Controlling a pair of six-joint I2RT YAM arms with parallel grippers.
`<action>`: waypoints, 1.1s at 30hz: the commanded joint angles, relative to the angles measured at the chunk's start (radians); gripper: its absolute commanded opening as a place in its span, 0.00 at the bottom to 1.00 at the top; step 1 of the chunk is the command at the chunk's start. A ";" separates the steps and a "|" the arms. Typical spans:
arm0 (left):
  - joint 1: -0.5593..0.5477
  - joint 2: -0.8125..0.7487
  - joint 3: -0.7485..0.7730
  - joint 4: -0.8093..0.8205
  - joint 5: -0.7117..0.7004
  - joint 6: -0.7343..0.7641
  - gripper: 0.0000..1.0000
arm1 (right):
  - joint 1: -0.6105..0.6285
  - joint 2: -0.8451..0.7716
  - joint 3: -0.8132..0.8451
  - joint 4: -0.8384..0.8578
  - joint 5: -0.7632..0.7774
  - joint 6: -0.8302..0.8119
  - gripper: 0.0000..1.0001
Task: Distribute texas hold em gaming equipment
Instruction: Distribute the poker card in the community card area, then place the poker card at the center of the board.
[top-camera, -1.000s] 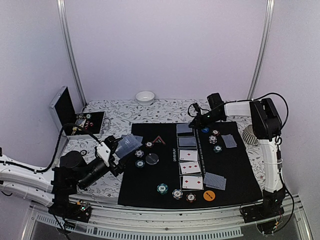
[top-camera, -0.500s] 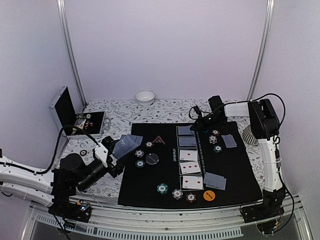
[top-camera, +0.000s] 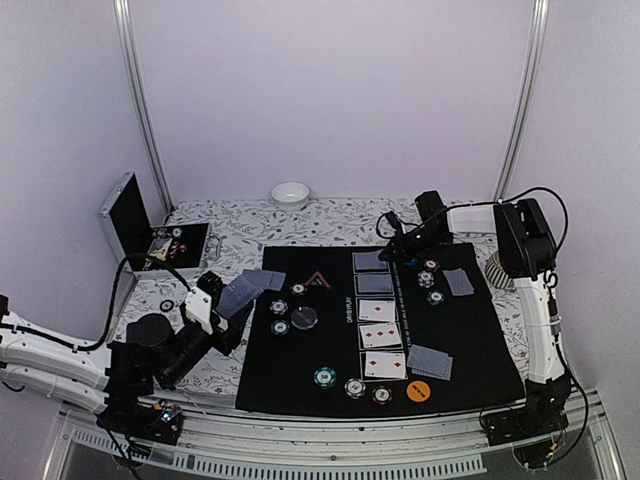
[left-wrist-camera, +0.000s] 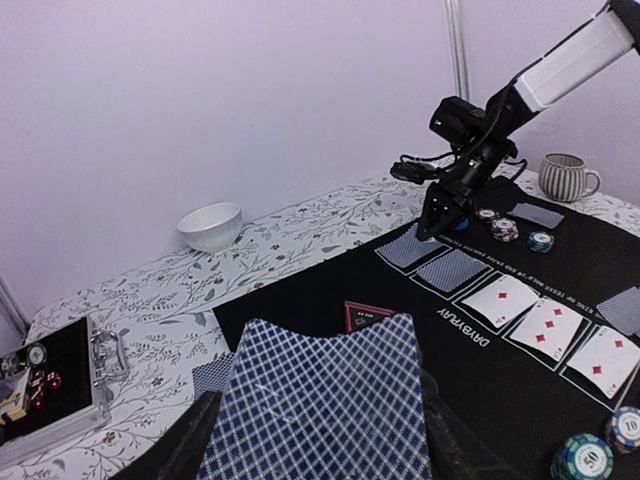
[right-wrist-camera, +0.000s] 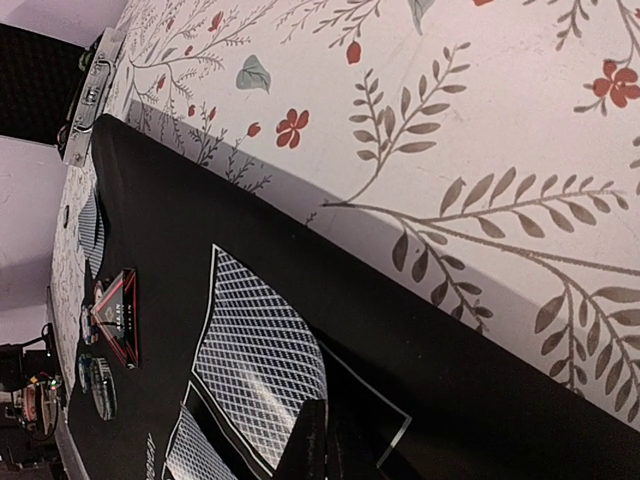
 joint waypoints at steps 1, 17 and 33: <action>-0.019 0.012 -0.017 -0.003 -0.103 -0.103 0.61 | 0.015 0.007 0.021 -0.018 0.005 0.012 0.09; -0.012 0.136 -0.080 -0.134 -0.266 -0.508 0.62 | 0.018 -0.268 0.006 -0.093 0.264 0.021 0.74; 0.193 0.399 -0.084 -0.079 -0.074 -0.662 0.67 | 0.028 -0.679 -0.132 -0.093 0.233 -0.015 0.99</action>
